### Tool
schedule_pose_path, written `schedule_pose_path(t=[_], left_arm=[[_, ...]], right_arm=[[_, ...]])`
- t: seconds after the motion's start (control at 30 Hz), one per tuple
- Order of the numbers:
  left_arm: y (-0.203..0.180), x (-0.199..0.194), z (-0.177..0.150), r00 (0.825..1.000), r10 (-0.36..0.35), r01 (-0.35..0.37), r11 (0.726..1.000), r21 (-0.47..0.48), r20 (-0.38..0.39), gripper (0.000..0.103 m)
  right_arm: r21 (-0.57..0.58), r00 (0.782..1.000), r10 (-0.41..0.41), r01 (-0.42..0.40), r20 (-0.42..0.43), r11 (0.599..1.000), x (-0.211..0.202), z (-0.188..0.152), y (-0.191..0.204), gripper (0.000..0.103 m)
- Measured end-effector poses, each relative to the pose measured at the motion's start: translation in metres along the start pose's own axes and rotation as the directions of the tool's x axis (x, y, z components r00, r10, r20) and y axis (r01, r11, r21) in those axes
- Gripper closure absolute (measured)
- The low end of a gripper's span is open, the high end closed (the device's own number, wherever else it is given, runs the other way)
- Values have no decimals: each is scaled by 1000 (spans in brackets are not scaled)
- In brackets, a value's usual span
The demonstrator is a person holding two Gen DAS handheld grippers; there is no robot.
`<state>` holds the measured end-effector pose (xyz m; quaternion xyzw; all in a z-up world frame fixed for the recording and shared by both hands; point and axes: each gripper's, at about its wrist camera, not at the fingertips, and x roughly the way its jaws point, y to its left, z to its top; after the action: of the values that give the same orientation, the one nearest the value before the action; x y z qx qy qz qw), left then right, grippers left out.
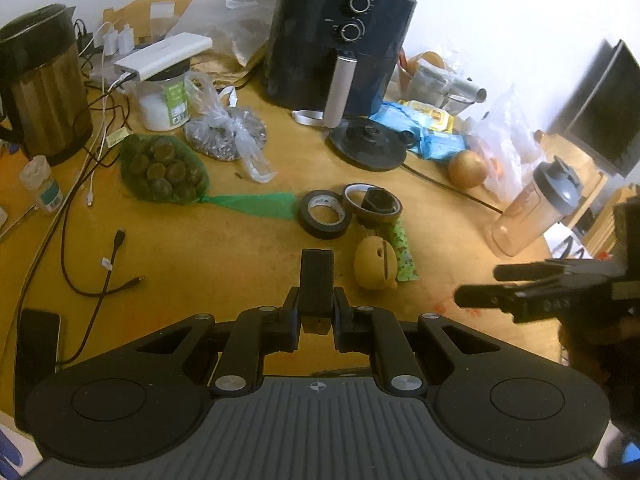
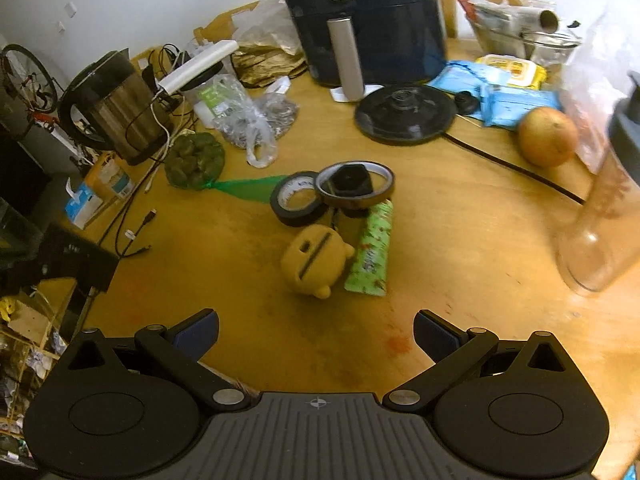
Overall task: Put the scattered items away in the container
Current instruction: 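Grasp the yellow piggy-bank figure with the right gripper while the left holds the black piece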
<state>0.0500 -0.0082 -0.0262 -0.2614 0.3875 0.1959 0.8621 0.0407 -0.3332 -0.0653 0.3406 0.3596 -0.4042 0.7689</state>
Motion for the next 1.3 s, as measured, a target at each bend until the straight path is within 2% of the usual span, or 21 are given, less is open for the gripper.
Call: schedule_pose_path(t=[0.27,0.37,0.47,0.7,1.17,1.3], left_arm=[[9,-2,-4,1000,2,-2,999,-50,-2,88],[12,-2,-6,1000,4,-4,998,-58,-4,88],[15,-2,-6,1000,3,-3,998,-68,-6,88],[24,0,-8,1000,5,-7,995,-97,-18,88],[41,6,-8,999,6,-12,991,-136,-46,88],[44,9,-6,999,3,-10,990,-143,-51,88]], right_arm=[[-10,999,26,-26,-27,1000,29,16,10,2],[0,998,37,-37,-42,999,41,20,12,9],[22,997,42,-40,-60,999,53,24,12,10],[119,993,60,-47,-105,992,84,31,3,22],[188,983,-14,50,-184,981,135,39,-6,33],[195,983,-35,70,-179,978,137,42,-6,33]])
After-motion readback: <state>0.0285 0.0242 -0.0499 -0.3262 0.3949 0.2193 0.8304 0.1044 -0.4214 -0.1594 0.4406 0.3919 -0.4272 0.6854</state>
